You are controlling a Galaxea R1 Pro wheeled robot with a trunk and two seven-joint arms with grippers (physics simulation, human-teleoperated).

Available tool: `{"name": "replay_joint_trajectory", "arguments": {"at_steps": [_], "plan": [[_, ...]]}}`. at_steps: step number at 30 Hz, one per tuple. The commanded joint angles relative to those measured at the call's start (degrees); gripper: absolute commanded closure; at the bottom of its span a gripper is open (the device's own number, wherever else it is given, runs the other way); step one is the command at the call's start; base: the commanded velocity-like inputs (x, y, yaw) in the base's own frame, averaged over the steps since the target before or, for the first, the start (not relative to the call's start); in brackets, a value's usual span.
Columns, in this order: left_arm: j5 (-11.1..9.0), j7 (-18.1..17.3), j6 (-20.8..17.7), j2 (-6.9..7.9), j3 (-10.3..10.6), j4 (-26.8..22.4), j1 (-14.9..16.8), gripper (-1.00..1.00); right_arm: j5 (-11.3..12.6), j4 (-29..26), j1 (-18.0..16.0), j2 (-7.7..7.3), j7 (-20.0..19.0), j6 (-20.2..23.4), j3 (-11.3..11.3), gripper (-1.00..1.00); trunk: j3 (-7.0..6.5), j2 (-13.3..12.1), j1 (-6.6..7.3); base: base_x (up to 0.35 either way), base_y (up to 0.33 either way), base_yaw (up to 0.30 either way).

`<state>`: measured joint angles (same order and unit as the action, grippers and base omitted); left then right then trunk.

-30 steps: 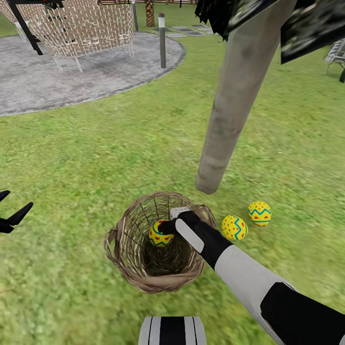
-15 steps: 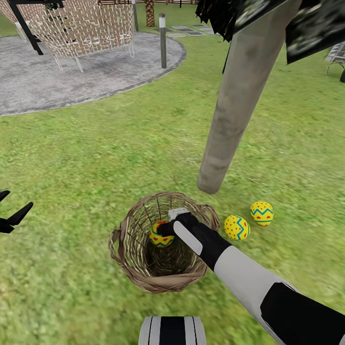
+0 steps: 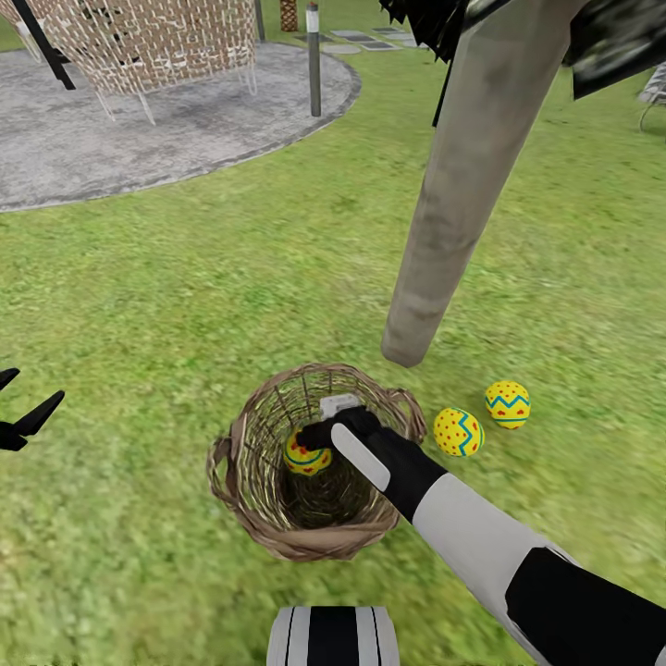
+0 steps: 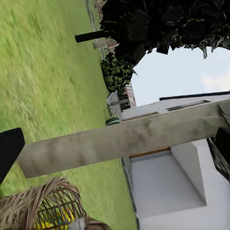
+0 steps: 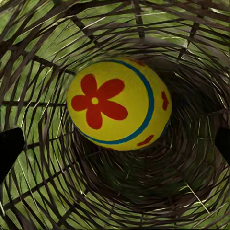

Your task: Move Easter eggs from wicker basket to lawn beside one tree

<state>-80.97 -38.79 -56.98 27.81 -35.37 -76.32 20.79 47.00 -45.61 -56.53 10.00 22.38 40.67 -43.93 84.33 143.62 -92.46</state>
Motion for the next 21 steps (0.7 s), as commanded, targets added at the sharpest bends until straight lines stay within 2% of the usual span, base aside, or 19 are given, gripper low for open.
{"name": "replay_joint_trajectory", "arguments": {"at_steps": [1,6,13,15,21], "plan": [[0.1,-0.2,-0.2,0.03,0.0,0.0,0.0,-1.0,0.5,0.0,0.0,0.0,0.7,0.1,-0.2,-1.0,0.26,0.0,-0.01,0.0,0.0,0.0],[0.1,-0.2,-0.2,0.05,0.0,0.0,0.0,-1.0,0.6,0.0,-0.1,0.0,5.4,-0.1,-2.0,-1.0,1.37,0.1,-0.14,0.0,0.0,0.0],[0.0,-0.3,-0.2,-0.17,0.0,0.2,0.0,-1.0,0.5,-0.5,-0.1,0.0,5.7,-0.1,-2.7,-1.0,1.37,0.1,-0.14,0.0,0.012,0.0],[-0.1,-0.3,-0.2,-0.35,0.0,0.2,0.0,-1.0,0.5,-0.5,-0.1,0.0,5.7,-0.1,-3.5,-1.0,1.37,0.1,-0.14,0.0,0.218,0.0],[0.0,-0.3,-0.2,-0.38,0.0,0.2,0.0,-1.0,0.5,-0.6,0.0,0.0,5.6,-0.1,-3.6,-1.0,1.37,0.1,-0.14,0.0,0.172,0.0]]}}
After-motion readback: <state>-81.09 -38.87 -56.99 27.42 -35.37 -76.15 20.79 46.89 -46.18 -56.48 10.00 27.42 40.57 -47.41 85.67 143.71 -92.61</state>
